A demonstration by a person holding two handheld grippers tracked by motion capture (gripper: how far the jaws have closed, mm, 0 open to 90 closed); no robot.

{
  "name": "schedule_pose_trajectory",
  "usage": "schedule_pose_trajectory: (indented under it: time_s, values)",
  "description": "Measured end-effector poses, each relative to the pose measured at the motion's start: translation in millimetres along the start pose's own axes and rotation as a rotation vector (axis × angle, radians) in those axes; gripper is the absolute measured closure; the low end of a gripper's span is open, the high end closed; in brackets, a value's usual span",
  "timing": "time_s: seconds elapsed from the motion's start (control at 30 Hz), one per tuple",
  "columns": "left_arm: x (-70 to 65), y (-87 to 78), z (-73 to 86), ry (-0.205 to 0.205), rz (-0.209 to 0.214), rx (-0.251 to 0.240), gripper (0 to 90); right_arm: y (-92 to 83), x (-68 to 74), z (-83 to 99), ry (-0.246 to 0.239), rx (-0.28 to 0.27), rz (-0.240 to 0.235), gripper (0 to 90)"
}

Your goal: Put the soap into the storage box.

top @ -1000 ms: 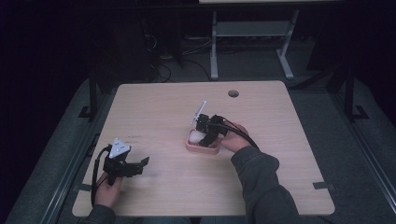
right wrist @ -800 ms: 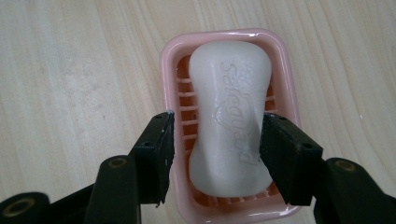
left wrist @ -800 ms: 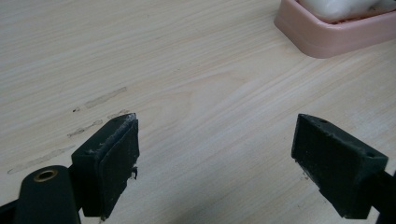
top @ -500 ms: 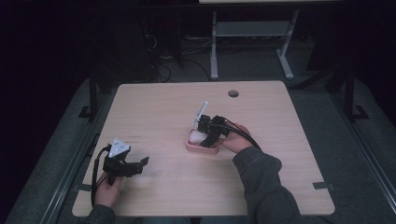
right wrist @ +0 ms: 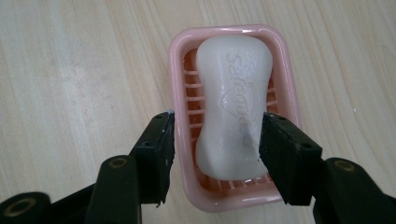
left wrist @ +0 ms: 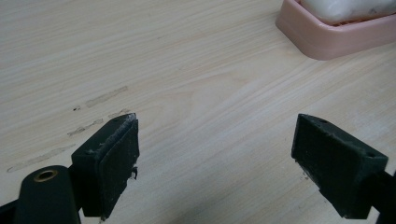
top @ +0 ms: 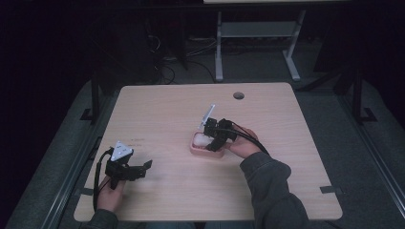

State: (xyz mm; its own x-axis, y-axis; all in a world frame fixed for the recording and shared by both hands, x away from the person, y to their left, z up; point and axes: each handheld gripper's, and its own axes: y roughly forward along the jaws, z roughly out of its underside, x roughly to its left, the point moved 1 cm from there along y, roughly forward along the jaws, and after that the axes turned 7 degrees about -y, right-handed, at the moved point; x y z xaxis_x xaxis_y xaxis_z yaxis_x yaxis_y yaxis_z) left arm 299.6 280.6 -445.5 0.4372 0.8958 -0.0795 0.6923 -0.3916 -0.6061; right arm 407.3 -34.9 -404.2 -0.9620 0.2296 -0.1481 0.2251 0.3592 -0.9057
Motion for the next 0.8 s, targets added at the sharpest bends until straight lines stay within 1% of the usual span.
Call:
schedule_pose_trajectory:
  time_s: [0.07, 0.17, 0.2, 0.37, 0.43, 0.47, 0.5, 0.53, 0.6, 0.73, 0.8]
  values:
    - [0.0, -0.1, -0.1, 0.002, -0.001, -0.001, 14.7, -3.2, 2.2, 1.7, -0.008, -0.005, 0.009, 44.9]
    - [-0.5, -0.2, -0.3, 0.001, -0.001, -0.002, 14.7, -6.1, 3.7, 3.1, -0.008, -0.010, 0.011, 45.2]
    - [-0.6, -0.2, -0.3, 0.003, -0.001, -0.002, 14.7, -9.9, 5.2, 5.5, -0.009, -0.013, 0.017, 45.2]
    - [-0.5, -0.4, -0.5, 0.008, -0.002, -0.002, 14.7, -17.7, 8.1, 11.6, 0.000, -0.032, 0.024, 45.2]
    - [-0.7, -0.6, -0.6, 0.007, -0.002, -0.004, 14.7, -21.2, 9.8, 14.6, 0.007, -0.030, 0.024, 45.1]
    - [-0.6, -0.8, -0.6, 0.012, -0.003, -0.003, 14.7, -25.0, 11.2, 17.4, 0.002, -0.027, 0.035, 45.0]
    - [-0.6, -0.8, -0.6, 0.012, -0.003, -0.003, 14.7, -25.0, 11.2, 17.4, 0.002, -0.027, 0.035, 45.0]
    - [-0.7, -0.8, -0.7, 0.010, -0.003, -0.004, 14.7, -29.6, 12.8, 21.1, 0.008, -0.046, 0.035, 44.9]
    - [-0.6, -1.0, -0.8, 0.011, -0.002, -0.004, 14.7, -31.1, 13.2, 22.8, 0.013, -0.051, 0.033, 44.8]
    - [-1.1, -0.9, -0.8, 0.009, -0.002, -0.009, 14.6, -37.1, 16.1, 33.4, 0.031, -0.066, 0.037, 44.8]
    - [-1.4, -0.8, -0.7, 0.008, -0.001, -0.010, 14.7, -39.1, 17.2, 38.7, 0.045, -0.058, 0.033, 43.9]
